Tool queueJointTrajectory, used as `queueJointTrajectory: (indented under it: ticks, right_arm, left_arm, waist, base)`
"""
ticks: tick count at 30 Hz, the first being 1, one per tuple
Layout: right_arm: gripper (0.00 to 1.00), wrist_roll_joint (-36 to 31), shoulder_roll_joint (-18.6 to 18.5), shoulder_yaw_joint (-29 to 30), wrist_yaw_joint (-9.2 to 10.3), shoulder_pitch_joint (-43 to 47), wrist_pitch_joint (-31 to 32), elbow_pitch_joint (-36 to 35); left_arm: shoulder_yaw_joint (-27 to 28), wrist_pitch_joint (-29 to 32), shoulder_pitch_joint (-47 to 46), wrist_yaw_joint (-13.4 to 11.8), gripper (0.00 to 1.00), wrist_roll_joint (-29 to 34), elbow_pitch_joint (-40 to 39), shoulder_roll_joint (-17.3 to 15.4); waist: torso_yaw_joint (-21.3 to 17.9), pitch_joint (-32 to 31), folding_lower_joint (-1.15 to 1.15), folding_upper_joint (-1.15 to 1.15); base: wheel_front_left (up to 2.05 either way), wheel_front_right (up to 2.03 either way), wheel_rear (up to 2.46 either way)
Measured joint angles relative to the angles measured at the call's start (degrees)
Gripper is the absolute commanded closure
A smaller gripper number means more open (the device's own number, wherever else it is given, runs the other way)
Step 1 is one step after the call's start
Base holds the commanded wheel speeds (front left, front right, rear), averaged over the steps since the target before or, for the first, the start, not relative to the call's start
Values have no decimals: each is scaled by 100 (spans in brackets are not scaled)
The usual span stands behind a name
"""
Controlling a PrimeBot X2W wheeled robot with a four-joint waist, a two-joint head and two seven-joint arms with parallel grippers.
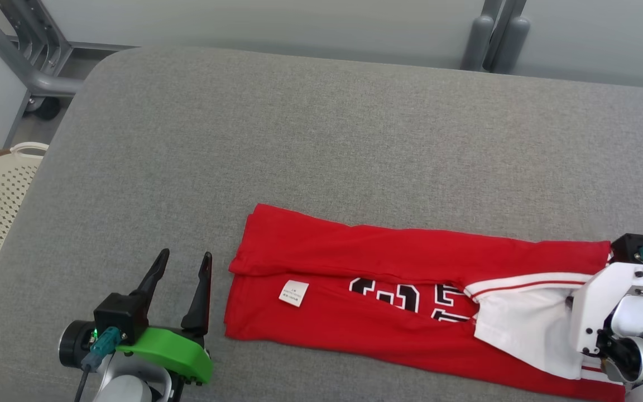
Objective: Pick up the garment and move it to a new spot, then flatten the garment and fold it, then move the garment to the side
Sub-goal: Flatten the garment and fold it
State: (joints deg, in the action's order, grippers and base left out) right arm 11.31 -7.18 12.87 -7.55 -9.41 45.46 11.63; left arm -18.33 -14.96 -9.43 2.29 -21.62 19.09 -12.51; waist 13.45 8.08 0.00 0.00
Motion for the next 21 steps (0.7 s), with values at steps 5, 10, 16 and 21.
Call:
queueJointTrajectory:
  ticks: [5, 10, 16, 21]
  right_arm:
    - [100, -105, -153, 231, 0, 109, -14, -302]
    - [100, -202, -383, 552, 0, 313, 115, -732]
    - [100, -310, -608, 982, 1, 425, 292, -1293]
    - [100, -499, -744, 1276, 1, 455, 444, -1641]
  left_arm:
    - [48, 0, 5, -4, 0, 8, -41, 15]
    - [65, -1, 18, -4, 0, 22, -54, 26]
    - [82, -1, 26, -3, 0, 30, -57, 32]
    - [87, 0, 27, -2, 0, 51, -44, 42]
  waist:
    - [-54, -52, 0, 0]
    - [-111, -81, 0, 0]
    - [-192, -91, 0, 0]
    - [-232, -121, 0, 0]
  base:
    - [0, 0, 0]
    - [0, 0, 0]
    - [0, 0, 0]
    - [0, 0, 0]
